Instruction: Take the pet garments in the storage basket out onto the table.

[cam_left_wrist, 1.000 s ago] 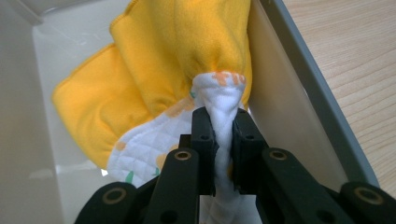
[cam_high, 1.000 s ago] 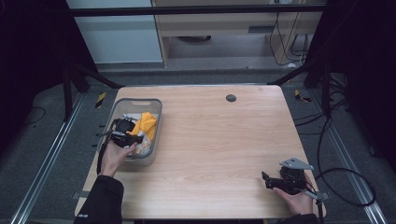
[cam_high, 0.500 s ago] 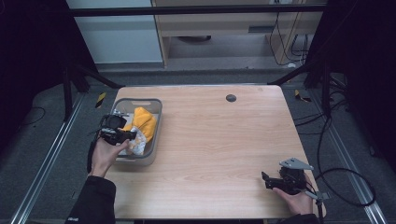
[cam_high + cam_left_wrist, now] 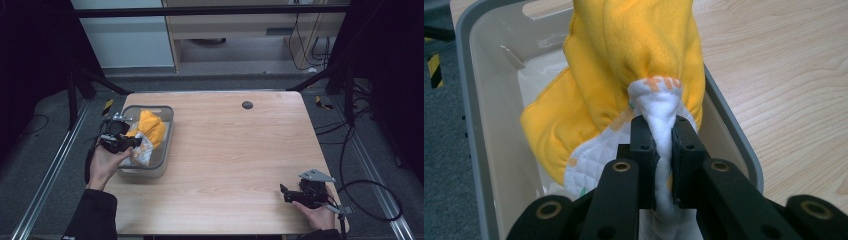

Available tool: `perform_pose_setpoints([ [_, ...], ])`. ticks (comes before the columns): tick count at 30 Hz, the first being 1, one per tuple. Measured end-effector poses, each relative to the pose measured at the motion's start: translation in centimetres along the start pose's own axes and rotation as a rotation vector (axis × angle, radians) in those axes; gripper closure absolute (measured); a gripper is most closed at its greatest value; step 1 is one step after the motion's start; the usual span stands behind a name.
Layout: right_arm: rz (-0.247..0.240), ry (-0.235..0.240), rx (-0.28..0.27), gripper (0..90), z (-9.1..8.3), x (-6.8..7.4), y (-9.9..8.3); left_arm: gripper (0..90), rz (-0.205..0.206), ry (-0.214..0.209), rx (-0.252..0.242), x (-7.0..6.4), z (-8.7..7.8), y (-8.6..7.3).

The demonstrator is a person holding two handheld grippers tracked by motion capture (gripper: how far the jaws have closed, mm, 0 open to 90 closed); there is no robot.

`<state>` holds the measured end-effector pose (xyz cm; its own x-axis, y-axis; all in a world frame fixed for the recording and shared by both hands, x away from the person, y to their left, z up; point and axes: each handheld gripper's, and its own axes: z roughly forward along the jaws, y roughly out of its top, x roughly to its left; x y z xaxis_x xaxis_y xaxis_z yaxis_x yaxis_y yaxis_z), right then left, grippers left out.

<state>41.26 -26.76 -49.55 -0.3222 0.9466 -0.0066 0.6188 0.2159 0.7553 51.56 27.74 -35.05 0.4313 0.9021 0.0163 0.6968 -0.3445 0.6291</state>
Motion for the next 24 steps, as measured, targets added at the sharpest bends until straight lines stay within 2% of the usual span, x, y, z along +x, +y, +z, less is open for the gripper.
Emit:
perform_pose_setpoints([
  [8,-0.002,0.000,-0.001,9.5,0.0,0.0,0.0,82.4,0.033,-0.009,-0.023,-0.4,-1.3,0.3],
  [24,0.004,0.006,0.001,9.3,-0.1,0.1,0.0,82.4,0.104,-0.048,-0.037,-2.3,-2.7,1.2],
])
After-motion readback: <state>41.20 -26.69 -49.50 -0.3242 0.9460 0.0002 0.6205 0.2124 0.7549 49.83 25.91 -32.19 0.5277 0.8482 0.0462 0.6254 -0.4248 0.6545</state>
